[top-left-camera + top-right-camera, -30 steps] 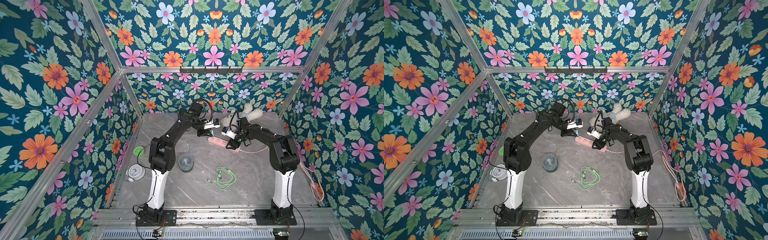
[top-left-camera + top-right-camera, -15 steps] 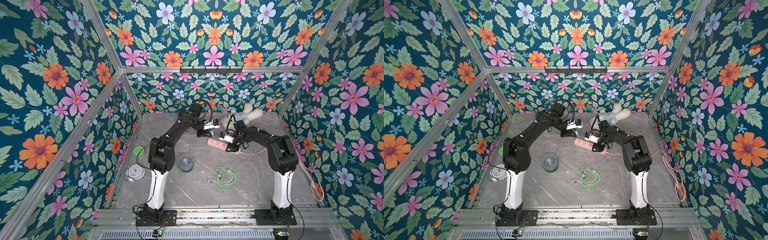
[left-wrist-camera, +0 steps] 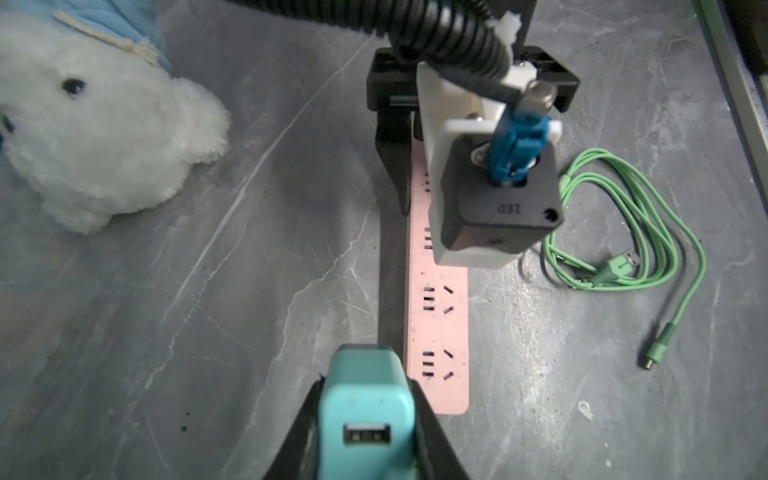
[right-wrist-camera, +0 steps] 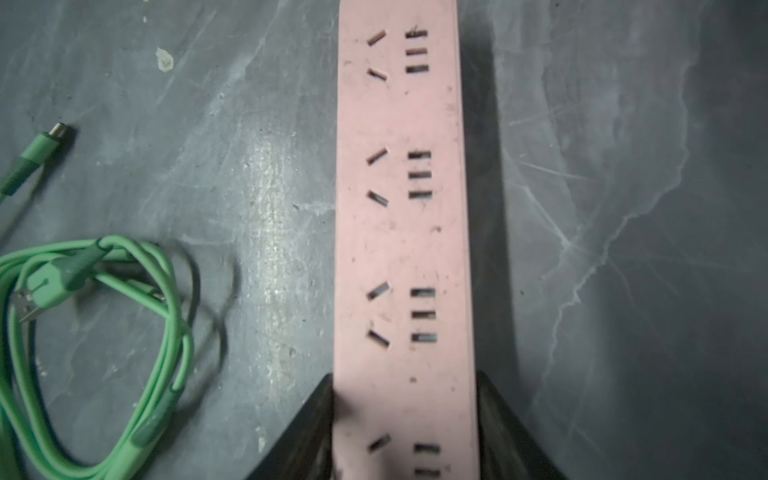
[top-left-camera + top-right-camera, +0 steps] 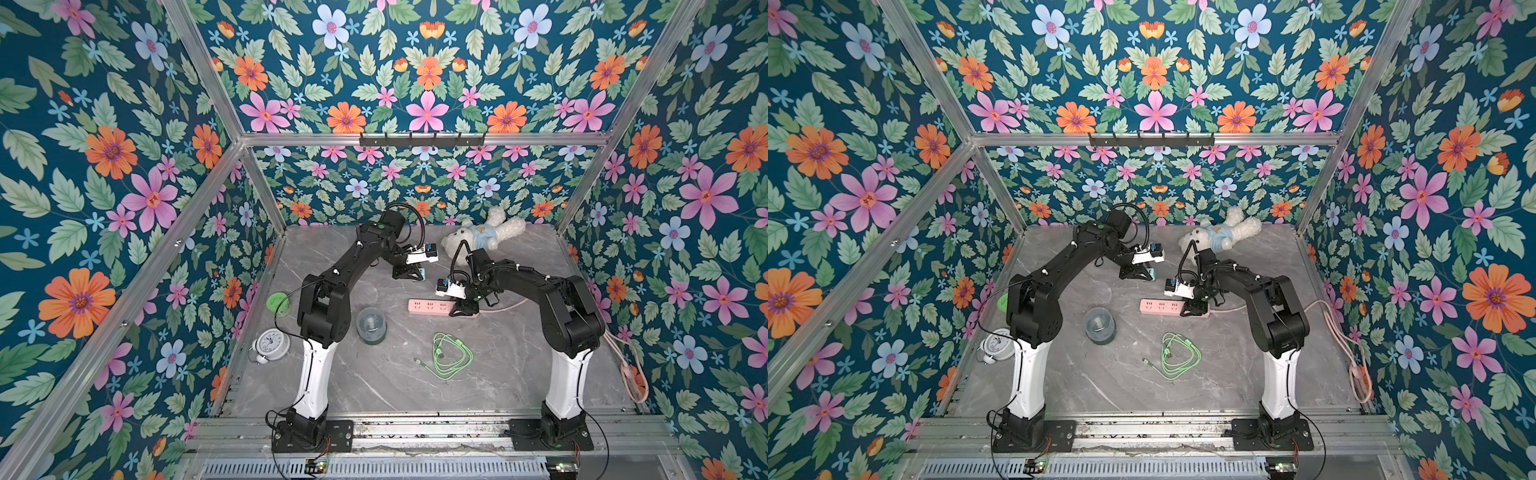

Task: Charge the cordless meat grinders
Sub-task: Adjust the socket at the center of the board, then insert the plug into the socket.

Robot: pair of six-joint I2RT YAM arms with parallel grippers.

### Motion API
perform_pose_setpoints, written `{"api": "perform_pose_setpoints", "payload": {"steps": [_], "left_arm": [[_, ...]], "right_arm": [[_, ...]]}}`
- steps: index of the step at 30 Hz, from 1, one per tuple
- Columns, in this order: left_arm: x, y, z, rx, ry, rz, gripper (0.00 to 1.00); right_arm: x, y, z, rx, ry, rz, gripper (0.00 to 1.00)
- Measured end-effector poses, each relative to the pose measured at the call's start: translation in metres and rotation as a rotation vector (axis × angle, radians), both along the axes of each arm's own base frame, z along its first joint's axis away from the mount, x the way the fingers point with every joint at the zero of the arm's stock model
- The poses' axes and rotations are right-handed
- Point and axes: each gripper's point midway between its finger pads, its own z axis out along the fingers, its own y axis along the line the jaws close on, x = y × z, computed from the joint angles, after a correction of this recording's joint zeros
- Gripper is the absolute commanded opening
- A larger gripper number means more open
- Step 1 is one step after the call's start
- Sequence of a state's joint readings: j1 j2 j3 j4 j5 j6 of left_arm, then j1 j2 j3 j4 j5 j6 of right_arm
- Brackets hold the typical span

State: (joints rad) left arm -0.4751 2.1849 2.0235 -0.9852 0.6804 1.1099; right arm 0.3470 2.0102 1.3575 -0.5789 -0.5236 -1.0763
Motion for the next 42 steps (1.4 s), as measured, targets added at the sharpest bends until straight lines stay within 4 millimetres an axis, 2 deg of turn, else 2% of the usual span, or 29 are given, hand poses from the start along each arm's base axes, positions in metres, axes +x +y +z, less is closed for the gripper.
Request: {"api": "perform_pose_setpoints", "payload": {"steps": [4,8,13,17,22,26,32,42], "left_arm": [[-0.007,0.001,-0.012,0.031,0.014,-0.016,0.11],[-0.01,-0.002,-0.013,0.039,0.009,-0.026,0.11],[-0.016,-0.007,-0.014,0.043,0.015,-0.041,0.11],[-0.028,-0.009,-0.026,0.055,0.05,-0.056,0.1],[-0.038,-0.011,-0.03,0.044,0.069,-0.069,0.08],[-0.043,-0.018,-0.036,0.051,0.068,-0.075,0.08],[-0.045,-0.031,-0.043,0.058,0.045,-0.092,0.07],[-0.041,-0.032,-0.059,0.084,0.066,-0.069,0.07]], "right_arm": [[-0.003,0.007,-0.003,-0.005,0.002,0.018,0.67],[-0.008,0.009,0.0,0.0,0.009,0.004,0.73],[-0.017,0.009,0.033,0.077,-0.052,-0.043,0.73],[-0.029,-0.004,0.047,0.144,-0.051,-0.122,0.71],[-0.039,-0.026,0.06,0.226,-0.058,-0.243,0.71],[-0.04,-0.043,0.064,0.278,-0.08,-0.335,0.71],[-0.036,-0.049,0.076,0.328,-0.13,-0.374,0.71],[-0.034,-0.05,0.081,0.36,-0.16,-0.394,0.71]]}}
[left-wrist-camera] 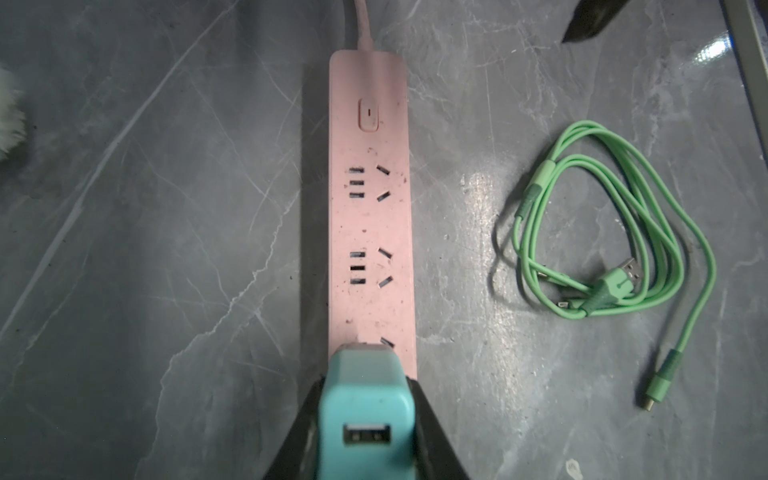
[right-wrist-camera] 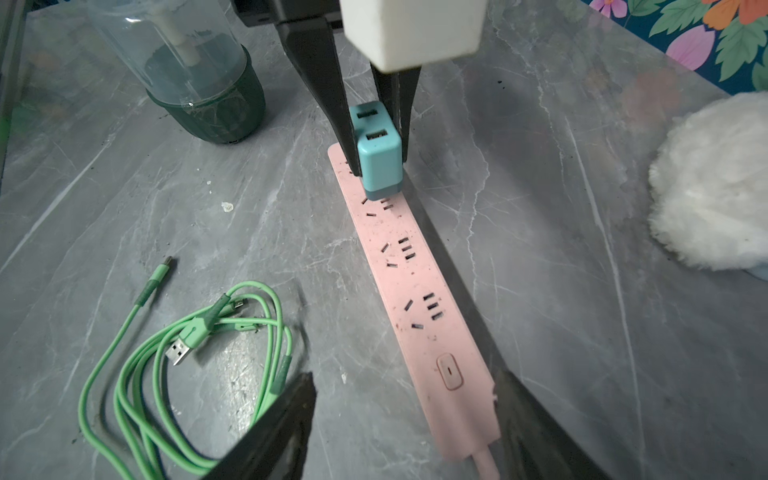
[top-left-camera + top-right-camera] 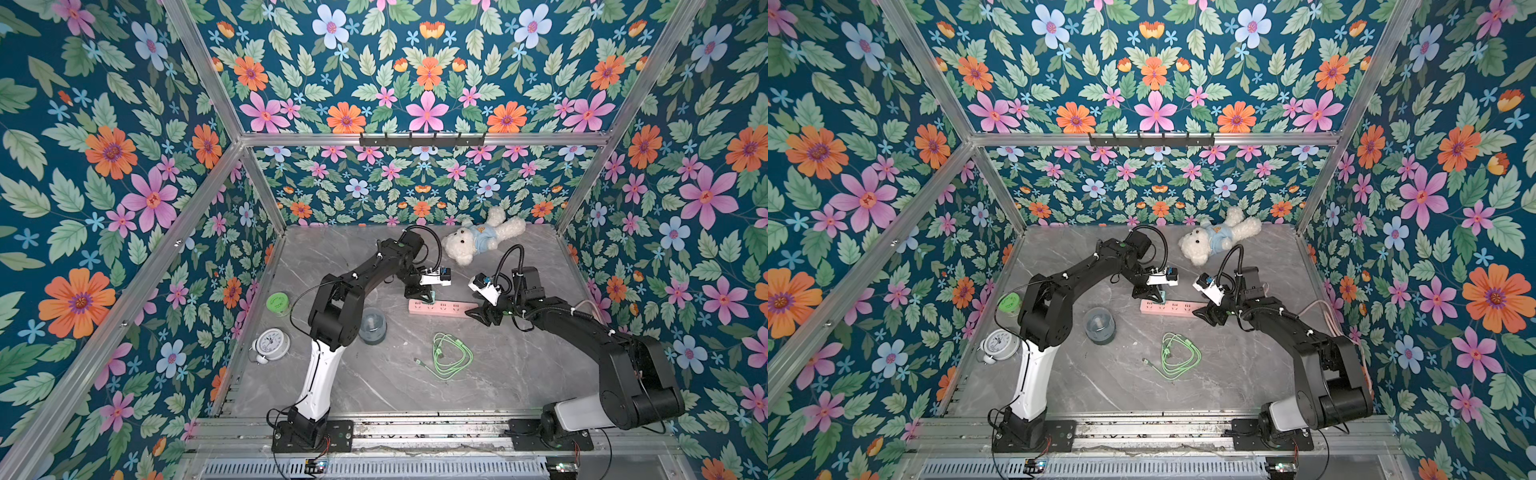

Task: Charge the cordless meat grinders
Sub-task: Insert the plug into the socket.

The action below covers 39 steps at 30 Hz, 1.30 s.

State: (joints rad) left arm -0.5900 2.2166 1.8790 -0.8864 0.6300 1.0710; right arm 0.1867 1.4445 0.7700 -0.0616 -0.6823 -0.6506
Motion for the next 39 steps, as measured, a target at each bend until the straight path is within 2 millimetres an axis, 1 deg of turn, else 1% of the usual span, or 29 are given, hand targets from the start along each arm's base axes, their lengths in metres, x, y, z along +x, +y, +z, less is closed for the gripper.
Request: {"api": "perform_pose_setpoints", "payload": {"steps": [12,20,24,27,34,39], "left_arm": [[-0.001,-0.007,-0.003,-0.018,0.012,-0.002,0.06],[0.0,-0.007,-0.008,-0.006,0.014,0.003,0.05],[-0.001,-0.007,-0.018,0.028,0.0,-0.001,0.03],[-0.003,-0.007,-0.021,0.035,-0.016,0.002,0.03],[-0.003,-0.006,-0.035,0.091,0.003,0.022,0.04],[-0.005,-0.005,-0.039,0.114,0.012,0.038,0.04]], "right_arm": [[0.0,0.002,-0.001,0.02,0.016,0.001,0.71],[0.0,0.003,-0.001,0.022,0.018,0.003,0.71],[0.0,0.003,-0.001,0.022,0.018,0.002,0.71],[0.0,0.003,-0.001,0.023,0.019,0.0,0.71],[0.003,0.003,0.008,0.034,-0.018,-0.003,0.71],[0.003,0.003,0.013,0.041,-0.028,-0.006,0.71]]}}
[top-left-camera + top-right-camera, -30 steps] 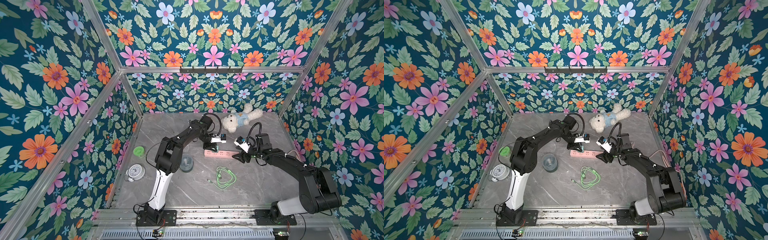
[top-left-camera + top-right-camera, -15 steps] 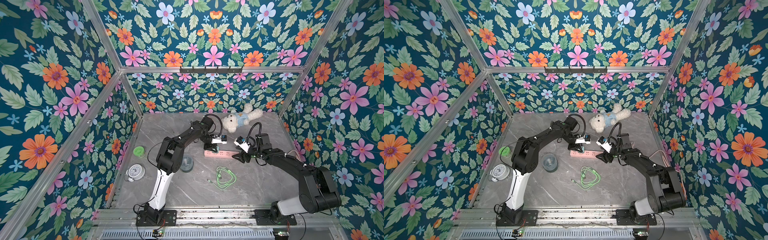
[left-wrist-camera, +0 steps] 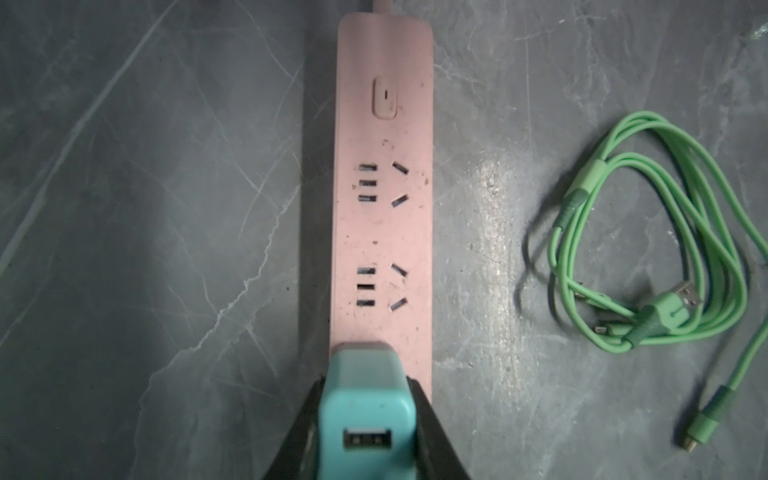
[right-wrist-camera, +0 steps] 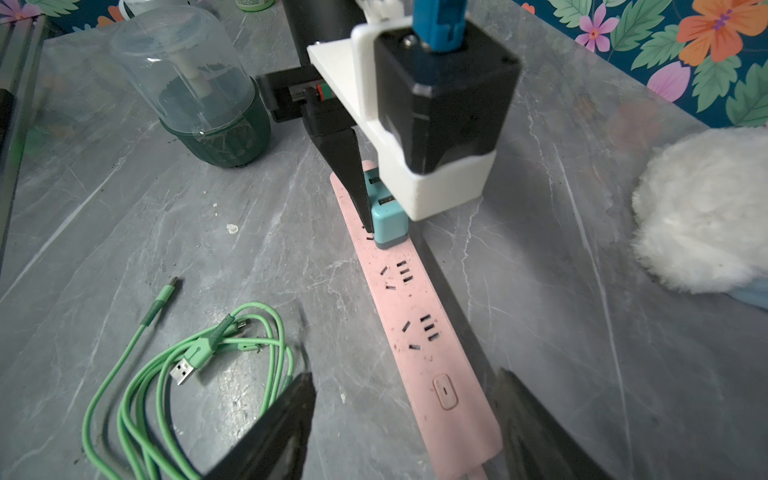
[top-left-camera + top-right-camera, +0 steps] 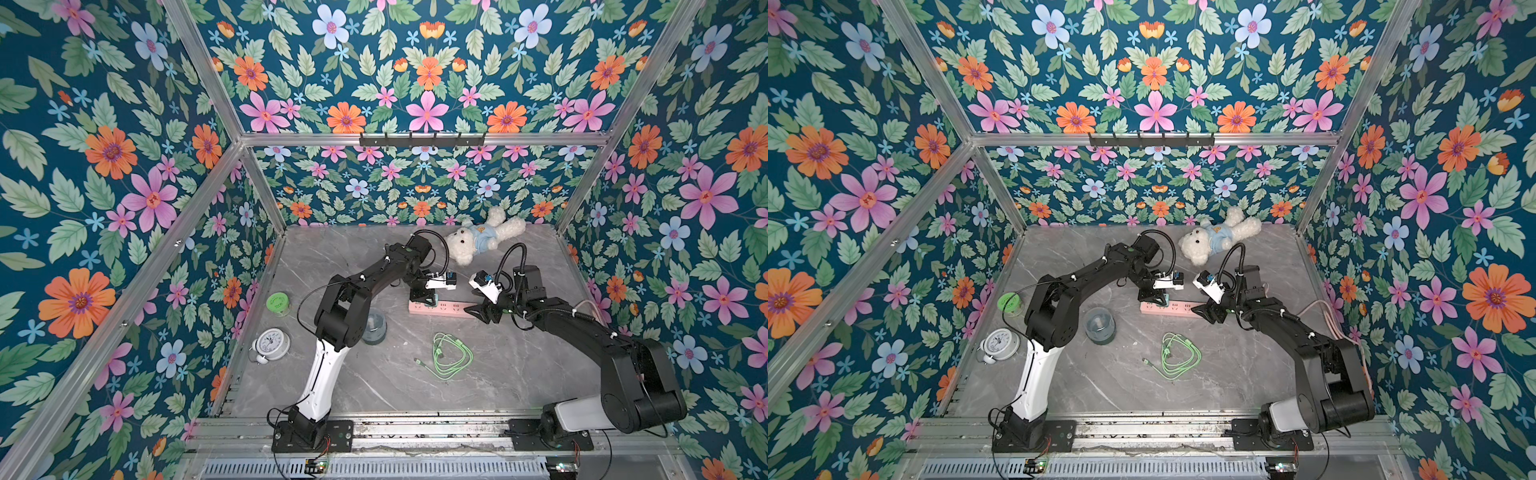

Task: Charge the cordless meat grinders
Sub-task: Insert the plug into the socket.

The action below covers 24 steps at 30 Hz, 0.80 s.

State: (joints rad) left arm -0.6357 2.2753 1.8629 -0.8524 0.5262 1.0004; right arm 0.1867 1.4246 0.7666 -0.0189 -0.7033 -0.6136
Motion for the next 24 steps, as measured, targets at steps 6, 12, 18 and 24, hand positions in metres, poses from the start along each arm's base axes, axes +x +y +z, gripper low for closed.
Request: {"api": "perform_pose_setpoints", "payload": {"steps": [6,12,18,24], "left_arm": [[0.002,0.0,0.005,-0.007,0.001,0.026,0.18],[0.008,-0.002,0.019,-0.032,-0.03,0.059,0.43],[0.02,-0.006,0.041,-0.079,-0.088,0.125,0.67],[0.035,-0.012,0.07,-0.154,-0.142,0.202,0.75]], "right_arm": [[-0.002,0.001,0.006,0.013,-0.01,0.002,0.73],[-0.004,0.003,0.015,0.043,-0.016,0.003,0.76],[-0.008,0.005,0.031,0.072,-0.036,0.005,0.8],[-0.016,0.008,0.033,0.076,-0.037,-0.012,0.8]]}}
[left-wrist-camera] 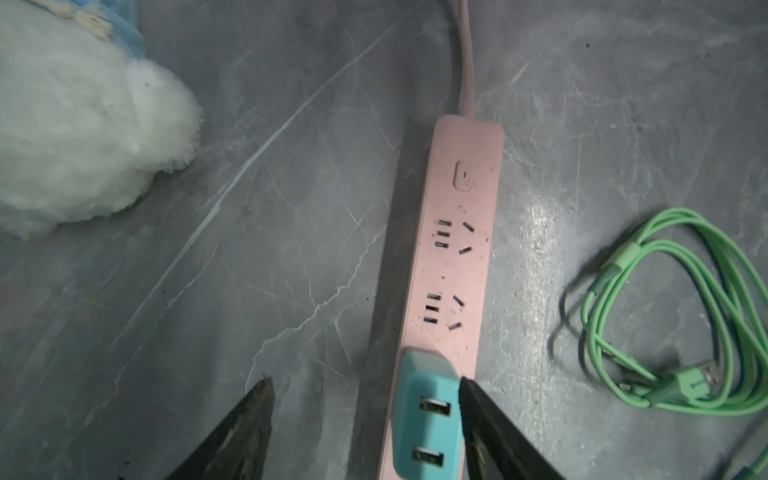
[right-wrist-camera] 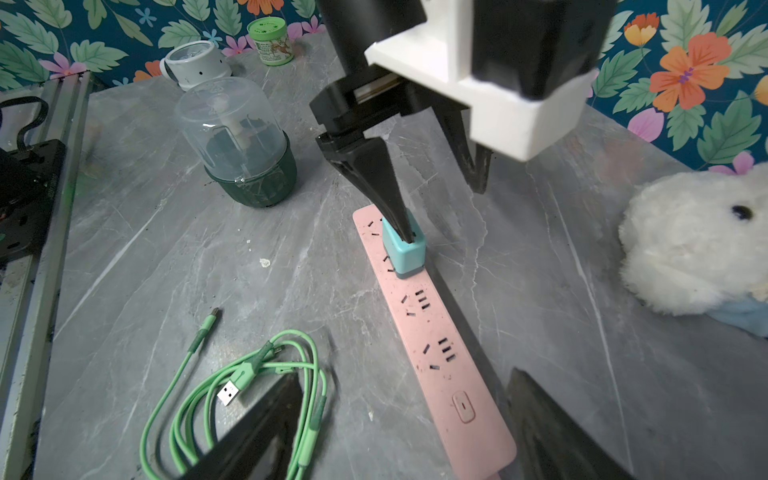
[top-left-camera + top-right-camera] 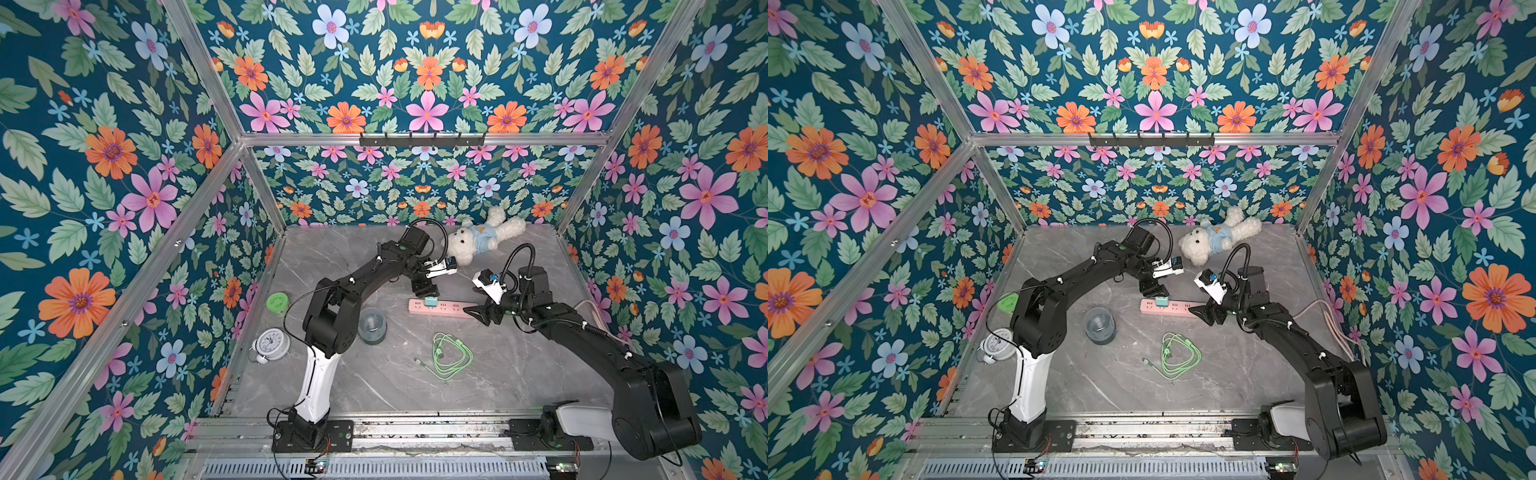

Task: Charge the cordless meat grinders
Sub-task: Insert the plug into the socket, then pick up the charging cable from the center of the board.

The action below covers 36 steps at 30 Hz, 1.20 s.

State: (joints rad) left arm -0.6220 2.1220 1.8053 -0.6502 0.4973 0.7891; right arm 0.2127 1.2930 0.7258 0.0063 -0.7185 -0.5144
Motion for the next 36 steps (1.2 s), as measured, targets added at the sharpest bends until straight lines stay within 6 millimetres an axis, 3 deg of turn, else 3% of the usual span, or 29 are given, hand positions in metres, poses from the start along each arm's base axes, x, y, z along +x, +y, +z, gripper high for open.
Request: {"api": "perform_pose_setpoints", "payload": {"steps": [4,7,12,18,25,30,36], "left_arm": [[0.011,0.003,0.015,-0.043,0.006,0.082,0.78],[0.018,0.018,0.026,-0.09,0.032,0.19,0.79],[0.009,0.043,0.034,-0.176,0.067,0.339,0.78],[-0.004,0.055,0.043,-0.269,0.094,0.472,0.78],[-0.007,0.075,0.032,-0.301,0.112,0.63,0.75],[-0.012,0.082,0.036,-0.344,0.109,0.685,0.75],[-0.011,0.085,0.046,-0.386,0.09,0.708,0.74]], "right_arm": [[0.0,0.008,0.01,0.014,-0.006,-0.034,0.79],[-0.005,0.021,0.012,0.006,-0.001,-0.057,0.78],[-0.005,0.03,0.01,0.044,0.129,-0.17,0.7],[-0.031,0.055,-0.019,0.03,0.335,-0.247,0.67],[-0.059,0.069,-0.066,-0.04,0.543,-0.336,0.67],[-0.068,0.085,-0.089,-0.126,0.609,-0.371,0.61],[-0.076,0.087,-0.114,-0.232,0.657,-0.43,0.52]]}}
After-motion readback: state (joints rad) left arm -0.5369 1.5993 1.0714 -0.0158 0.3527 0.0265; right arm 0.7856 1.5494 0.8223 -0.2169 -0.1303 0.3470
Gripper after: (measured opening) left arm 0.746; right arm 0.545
